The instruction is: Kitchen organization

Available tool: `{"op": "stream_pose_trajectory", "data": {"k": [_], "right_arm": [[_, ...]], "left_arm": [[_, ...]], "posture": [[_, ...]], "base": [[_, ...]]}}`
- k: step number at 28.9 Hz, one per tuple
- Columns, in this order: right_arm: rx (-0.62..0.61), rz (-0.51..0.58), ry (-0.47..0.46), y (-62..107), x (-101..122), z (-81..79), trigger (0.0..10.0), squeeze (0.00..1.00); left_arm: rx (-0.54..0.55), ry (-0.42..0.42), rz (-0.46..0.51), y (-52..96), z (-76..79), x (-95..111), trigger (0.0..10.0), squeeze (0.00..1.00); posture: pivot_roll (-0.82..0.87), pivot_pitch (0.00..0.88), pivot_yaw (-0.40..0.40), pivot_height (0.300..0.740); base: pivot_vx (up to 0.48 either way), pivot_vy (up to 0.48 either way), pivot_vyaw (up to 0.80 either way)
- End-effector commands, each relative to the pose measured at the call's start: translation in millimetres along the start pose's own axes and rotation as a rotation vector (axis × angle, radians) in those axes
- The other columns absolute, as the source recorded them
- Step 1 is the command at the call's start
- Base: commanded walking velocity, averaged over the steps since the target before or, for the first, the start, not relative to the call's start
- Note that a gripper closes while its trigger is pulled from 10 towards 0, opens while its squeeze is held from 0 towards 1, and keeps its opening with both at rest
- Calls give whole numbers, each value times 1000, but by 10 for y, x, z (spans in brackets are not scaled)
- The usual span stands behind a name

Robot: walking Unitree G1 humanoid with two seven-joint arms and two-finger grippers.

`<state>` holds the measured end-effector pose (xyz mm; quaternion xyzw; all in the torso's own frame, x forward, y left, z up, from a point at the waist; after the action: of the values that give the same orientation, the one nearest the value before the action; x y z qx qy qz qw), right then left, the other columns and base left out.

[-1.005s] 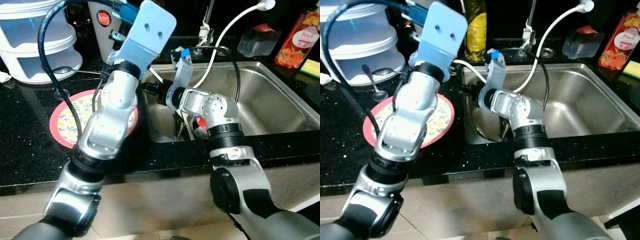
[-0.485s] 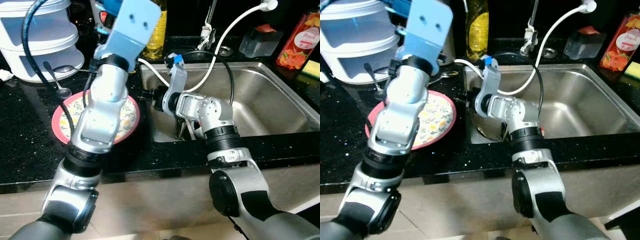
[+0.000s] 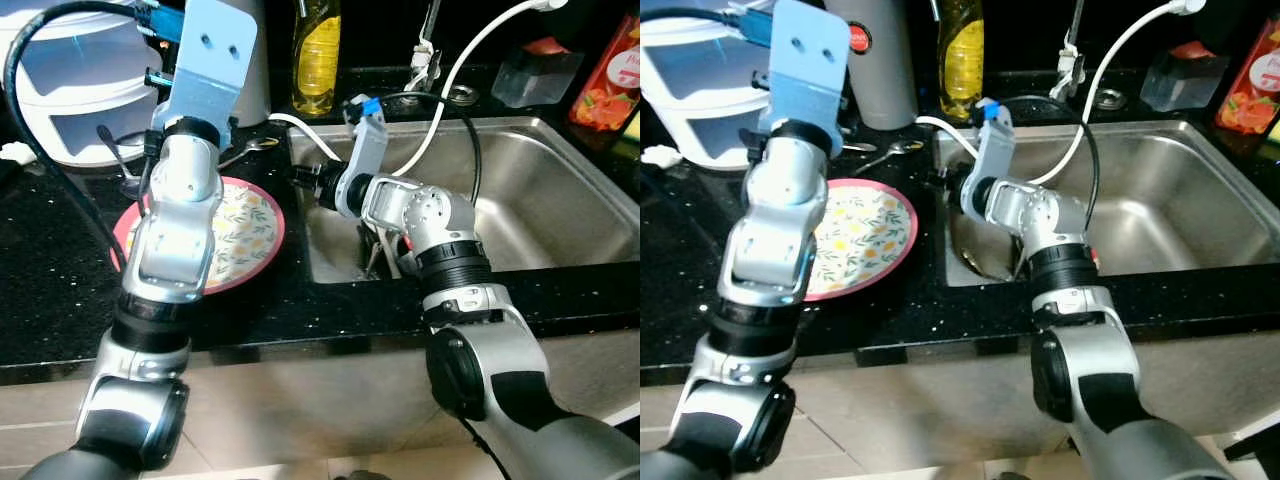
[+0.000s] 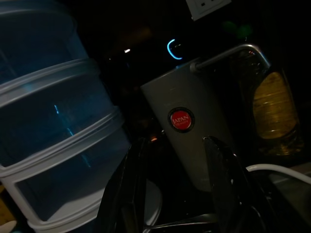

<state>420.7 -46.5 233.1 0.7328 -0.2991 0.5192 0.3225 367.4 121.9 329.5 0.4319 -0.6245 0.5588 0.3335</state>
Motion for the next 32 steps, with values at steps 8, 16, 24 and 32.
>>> {"op": "stream_pose_trajectory", "data": {"k": [8, 16, 24, 32], "right_arm": [[-10, 42, 32, -12, 63, 24, 10000, 0], [-51, 31, 0, -28, -65, 139, 10000, 0], [-78, 48, 18, 0, 39, 213, 10000, 0], [-30, 31, 46, -40, 26, 112, 10000, 0]], "left_arm": [[-57, -12, -26, 26, 79, -92, 10000, 0], [-31, 8, -30, 10, 72, -149, 10000, 0], [-28, -9, 4, -48, 95, -106, 10000, 0], [-6, -18, 3, -27, 50, -162, 10000, 0]], "posture": [[138, 0, 57, 740], [147, 0, 62, 740], [135, 0, 52, 740], [136, 0, 4, 740]], "base": [[0, 0, 0], [0, 0, 0], [0, 0, 0], [0, 0, 0]]}}
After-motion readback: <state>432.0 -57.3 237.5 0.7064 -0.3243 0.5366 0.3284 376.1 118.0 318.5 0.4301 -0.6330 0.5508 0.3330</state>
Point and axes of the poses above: a point about 5 cm out from each wrist's last joint towards the gripper, its own y axis pointing back from the gripper into the wrist, its own x axis along the axis of the wrist's last joint, z = x × y, the point moved 4 cm from there along -y, pointing out of the wrist towards the gripper, and after that the axes turned 15 degrees about y, right-handed, at the moved point
